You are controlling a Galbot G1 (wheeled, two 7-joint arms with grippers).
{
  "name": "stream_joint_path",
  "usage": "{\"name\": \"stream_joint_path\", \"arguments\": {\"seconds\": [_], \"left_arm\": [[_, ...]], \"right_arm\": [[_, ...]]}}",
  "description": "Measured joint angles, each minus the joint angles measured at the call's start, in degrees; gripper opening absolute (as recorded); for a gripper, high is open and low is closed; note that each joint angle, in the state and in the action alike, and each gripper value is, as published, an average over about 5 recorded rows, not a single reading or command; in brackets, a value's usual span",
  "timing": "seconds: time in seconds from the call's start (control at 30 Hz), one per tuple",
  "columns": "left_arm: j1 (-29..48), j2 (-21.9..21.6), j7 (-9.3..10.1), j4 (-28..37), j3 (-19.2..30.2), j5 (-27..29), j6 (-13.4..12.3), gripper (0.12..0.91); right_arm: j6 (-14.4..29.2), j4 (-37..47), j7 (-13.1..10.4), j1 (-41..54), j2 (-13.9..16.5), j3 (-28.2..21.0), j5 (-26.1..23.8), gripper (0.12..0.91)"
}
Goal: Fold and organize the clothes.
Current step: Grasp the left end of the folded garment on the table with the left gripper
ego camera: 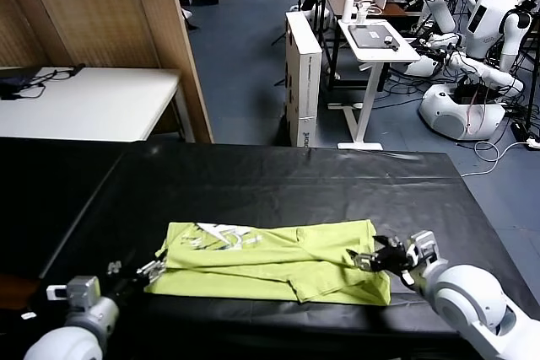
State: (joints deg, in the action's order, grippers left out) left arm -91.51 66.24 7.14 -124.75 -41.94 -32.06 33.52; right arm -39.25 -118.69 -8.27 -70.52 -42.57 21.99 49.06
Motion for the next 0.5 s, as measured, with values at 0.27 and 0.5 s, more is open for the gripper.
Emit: {"name": "stream_joint_path", "arguments": {"seconds": [0.27,0.5], "left_arm": [[6.3,-0.4,0.5,4.3,2.4,0.0,-1.3,0.907],[9.3,-0.2,0.25,6.4,4.3,-0.3,-1.6,0.907]], "right_arm": [[2.3,4.6,0.1,3.1,-5.1,-0.3,-1.3,0.907],[4.3,8.0,0.1,4.2,-7.3,-0.4,-2.8,0.907]]}}
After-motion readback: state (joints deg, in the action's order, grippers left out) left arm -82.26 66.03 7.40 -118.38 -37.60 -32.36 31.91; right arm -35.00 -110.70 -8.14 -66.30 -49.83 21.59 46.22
